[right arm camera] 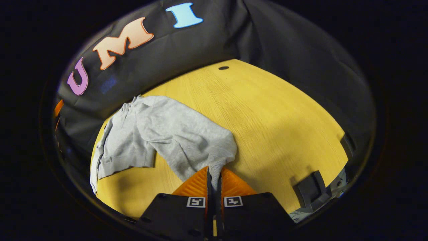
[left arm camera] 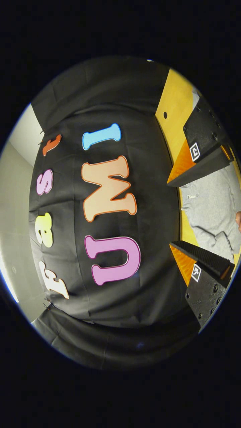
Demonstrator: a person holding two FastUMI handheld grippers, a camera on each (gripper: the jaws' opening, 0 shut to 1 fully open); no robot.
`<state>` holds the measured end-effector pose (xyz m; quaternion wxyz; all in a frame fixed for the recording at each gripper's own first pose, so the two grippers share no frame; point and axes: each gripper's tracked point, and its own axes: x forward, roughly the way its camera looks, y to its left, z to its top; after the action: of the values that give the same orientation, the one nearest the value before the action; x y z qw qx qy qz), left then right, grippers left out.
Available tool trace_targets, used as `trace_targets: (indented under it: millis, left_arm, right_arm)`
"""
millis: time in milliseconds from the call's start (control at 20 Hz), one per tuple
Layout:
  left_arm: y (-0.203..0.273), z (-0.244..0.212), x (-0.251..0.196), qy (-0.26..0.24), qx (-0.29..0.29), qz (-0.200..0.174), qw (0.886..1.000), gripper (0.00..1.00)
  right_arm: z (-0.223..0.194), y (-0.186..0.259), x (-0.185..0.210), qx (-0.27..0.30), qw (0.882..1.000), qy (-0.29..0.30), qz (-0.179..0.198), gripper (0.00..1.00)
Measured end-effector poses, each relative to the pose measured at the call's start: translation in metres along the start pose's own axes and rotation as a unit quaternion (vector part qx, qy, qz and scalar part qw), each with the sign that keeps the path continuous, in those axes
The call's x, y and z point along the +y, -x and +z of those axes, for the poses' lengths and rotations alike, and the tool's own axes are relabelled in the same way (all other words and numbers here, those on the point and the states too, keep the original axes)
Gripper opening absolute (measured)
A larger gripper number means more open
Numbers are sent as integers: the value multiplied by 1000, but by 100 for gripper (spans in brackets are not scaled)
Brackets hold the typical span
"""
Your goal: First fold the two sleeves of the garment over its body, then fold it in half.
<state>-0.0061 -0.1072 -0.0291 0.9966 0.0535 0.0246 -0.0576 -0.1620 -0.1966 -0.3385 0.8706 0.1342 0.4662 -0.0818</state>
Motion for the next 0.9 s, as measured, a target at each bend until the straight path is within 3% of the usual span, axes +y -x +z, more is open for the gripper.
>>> trace_targets:
  millis: [100,550,900]
  left_arm:
    - [1,0,17,3,-1,11,1000,97]
    - [12,-10,90,13,7,67,998,94]
    - [25,-14,142,3,9,116,993,94]
  right_arm:
    - [22,-4,20,-22,1000,7,12,6]
    - [98,-16,100,-76,995,22,55,5]
    - [130,-27,161,-96,991,36,86,6]
